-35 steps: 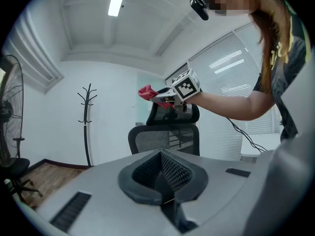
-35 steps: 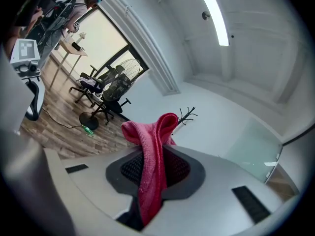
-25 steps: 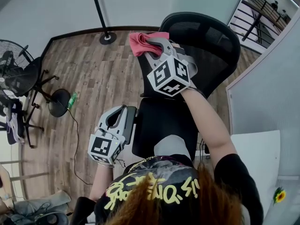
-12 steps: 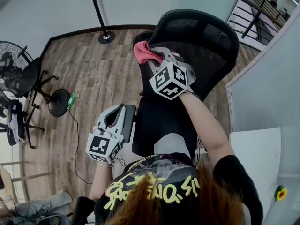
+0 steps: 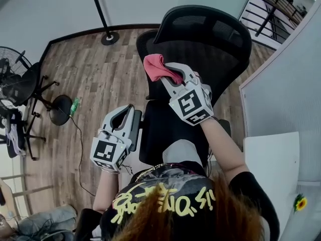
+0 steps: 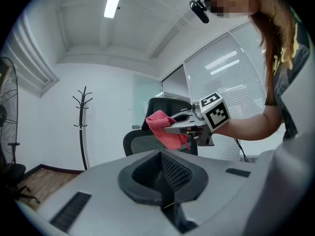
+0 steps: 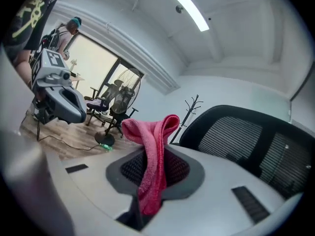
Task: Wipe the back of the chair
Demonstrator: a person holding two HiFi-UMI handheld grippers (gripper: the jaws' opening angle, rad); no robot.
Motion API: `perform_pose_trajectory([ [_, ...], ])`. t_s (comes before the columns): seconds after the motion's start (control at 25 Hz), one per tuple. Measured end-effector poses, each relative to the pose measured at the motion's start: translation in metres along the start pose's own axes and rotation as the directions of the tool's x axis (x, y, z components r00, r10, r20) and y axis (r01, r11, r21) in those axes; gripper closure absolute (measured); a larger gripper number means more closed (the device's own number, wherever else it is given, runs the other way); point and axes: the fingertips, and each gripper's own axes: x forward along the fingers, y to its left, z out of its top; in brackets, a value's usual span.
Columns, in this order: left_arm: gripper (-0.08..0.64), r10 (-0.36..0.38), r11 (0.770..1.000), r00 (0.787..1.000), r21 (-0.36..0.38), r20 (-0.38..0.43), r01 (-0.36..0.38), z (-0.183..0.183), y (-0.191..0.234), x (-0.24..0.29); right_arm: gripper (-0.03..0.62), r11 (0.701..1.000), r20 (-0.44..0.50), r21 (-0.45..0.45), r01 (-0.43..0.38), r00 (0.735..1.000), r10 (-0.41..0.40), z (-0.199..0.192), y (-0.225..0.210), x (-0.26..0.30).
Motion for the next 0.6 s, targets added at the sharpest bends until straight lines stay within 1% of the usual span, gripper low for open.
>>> perform_pose_trajectory([
  [0.16,0.566,-0.023,1.0,0.999,0.022,0.032,0.022,0.017,-0.005,0.008,0.531,0.998,0.096,0.047,0.03,0.995,-0.035,0.014,0.006,-0.027],
  [0.32,0.566,-0.042,0.998,0.998,0.041,0.052,0.04,0.028,-0.011,0.015,0.531,0.992,0.13,0.104,0.069,0.988,-0.082,0.017,0.007,-0.051],
  [0.48,0.566,-0.062,0.997,0.996,0.05,0.068,0.059,0.038,-0.018,0.02,0.531,0.974,0.182,0.205,0.097,0.974,-0.135,0.024,0.002,-0.074],
  [0.6,0.566,-0.076,0.996,0.994,0.054,0.078,0.071,0.043,-0.024,0.022,0.531,0.966,0.205,0.233,0.113,0.965,-0.162,0.025,0.004,-0.088],
])
